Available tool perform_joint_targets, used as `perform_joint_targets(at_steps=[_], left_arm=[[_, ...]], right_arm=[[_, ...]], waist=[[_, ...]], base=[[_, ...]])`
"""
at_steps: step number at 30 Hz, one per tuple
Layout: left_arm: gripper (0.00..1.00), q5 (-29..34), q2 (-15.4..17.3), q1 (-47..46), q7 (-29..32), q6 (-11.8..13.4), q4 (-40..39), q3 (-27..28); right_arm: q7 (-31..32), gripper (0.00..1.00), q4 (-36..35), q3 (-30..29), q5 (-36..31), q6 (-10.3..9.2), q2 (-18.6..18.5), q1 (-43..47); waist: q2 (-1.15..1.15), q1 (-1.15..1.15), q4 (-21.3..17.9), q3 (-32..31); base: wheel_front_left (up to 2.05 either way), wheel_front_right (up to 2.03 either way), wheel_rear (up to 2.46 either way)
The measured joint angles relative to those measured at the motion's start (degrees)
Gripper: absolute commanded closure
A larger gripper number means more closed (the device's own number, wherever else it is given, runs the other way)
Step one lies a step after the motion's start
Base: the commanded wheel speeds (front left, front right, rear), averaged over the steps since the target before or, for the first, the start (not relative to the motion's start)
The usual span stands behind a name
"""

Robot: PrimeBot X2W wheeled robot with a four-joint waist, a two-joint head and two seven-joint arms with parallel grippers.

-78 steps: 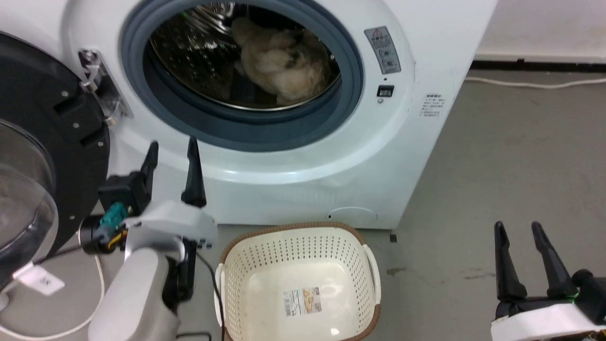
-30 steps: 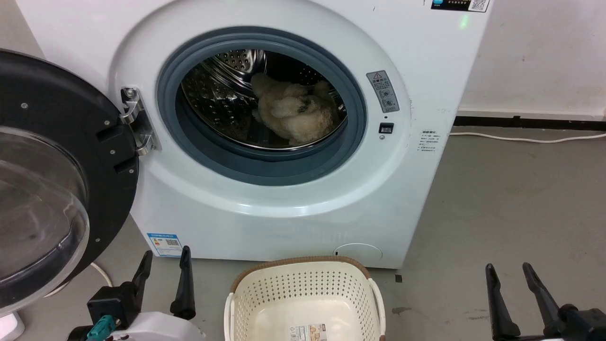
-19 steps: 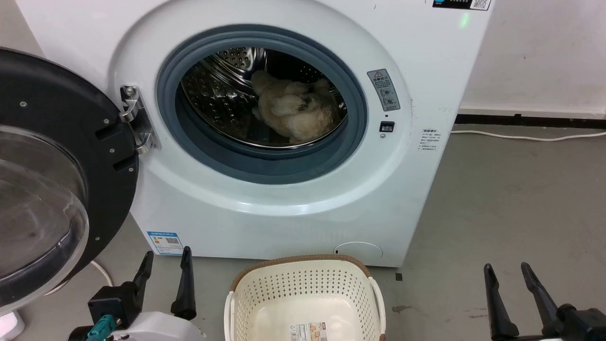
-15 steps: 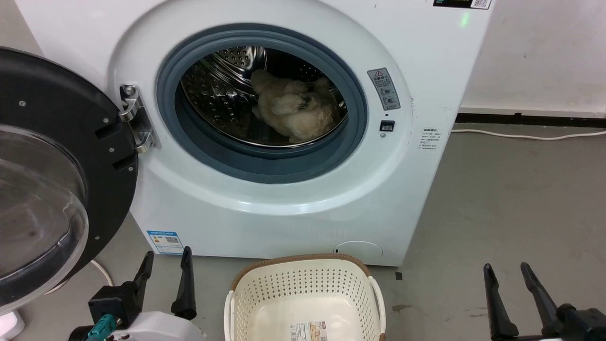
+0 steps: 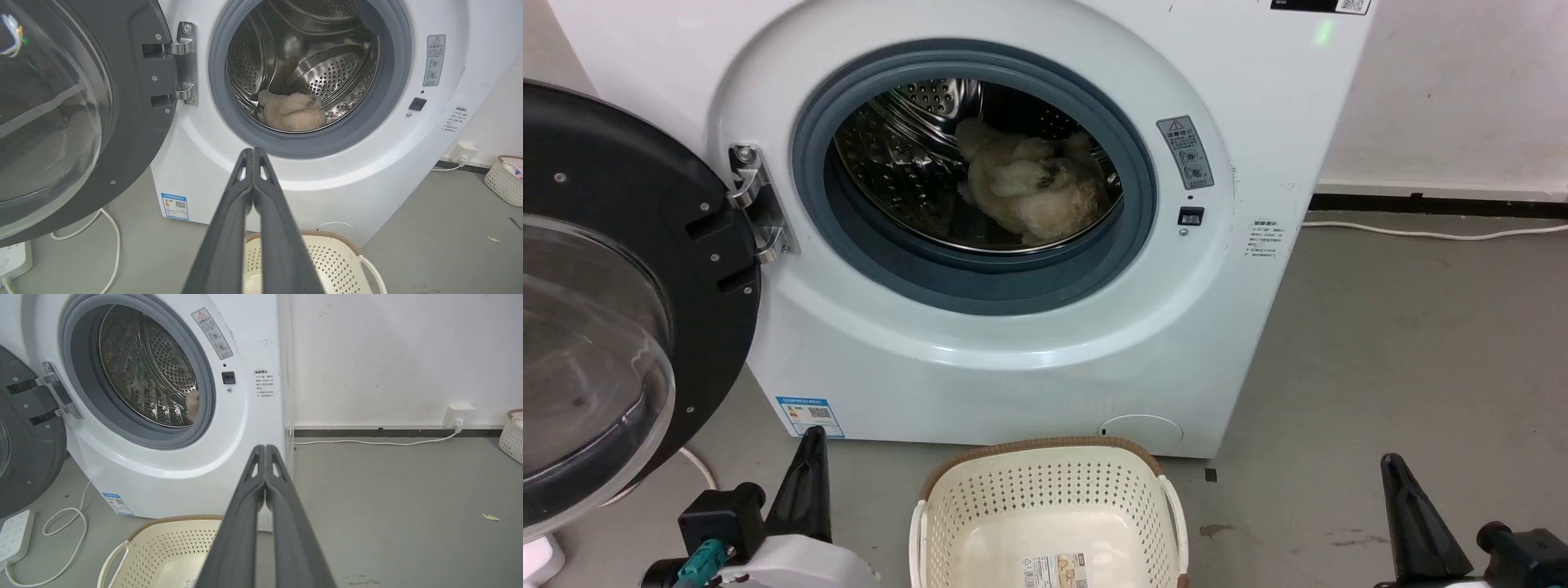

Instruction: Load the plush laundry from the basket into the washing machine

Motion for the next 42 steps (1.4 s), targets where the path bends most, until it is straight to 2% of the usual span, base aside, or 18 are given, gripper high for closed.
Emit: perform_joint_targets(at_steps=[42], left_arm=[[1.0,10.2,-5.5,-0.1,3.1,-5.1,0.0,5.5]], right_arm=[[3.3,1.0,0.5,1.2,-3.2,0.0,0.0,-2.5]], waist=[[0.0,0.0,0.2,0.4]], base=[[0.0,0.0,0.0]])
